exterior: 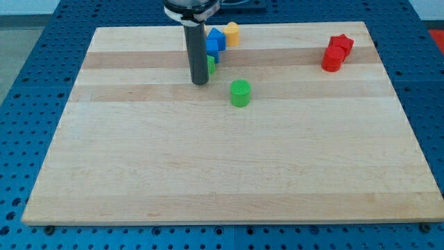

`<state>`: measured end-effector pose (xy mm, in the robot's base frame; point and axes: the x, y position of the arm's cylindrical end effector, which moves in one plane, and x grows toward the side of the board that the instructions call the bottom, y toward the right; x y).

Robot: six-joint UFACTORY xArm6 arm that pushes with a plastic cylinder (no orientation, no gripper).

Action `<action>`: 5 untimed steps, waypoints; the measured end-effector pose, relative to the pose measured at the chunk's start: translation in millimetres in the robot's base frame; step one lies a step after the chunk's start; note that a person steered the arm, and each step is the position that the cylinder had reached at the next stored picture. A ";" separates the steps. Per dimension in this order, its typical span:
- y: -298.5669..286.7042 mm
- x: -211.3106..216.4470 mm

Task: Push the green star closer to the blue cube

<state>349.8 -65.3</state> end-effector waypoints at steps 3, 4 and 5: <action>-38.9 -26.5; -43.9 -39.9; -41.7 -3.5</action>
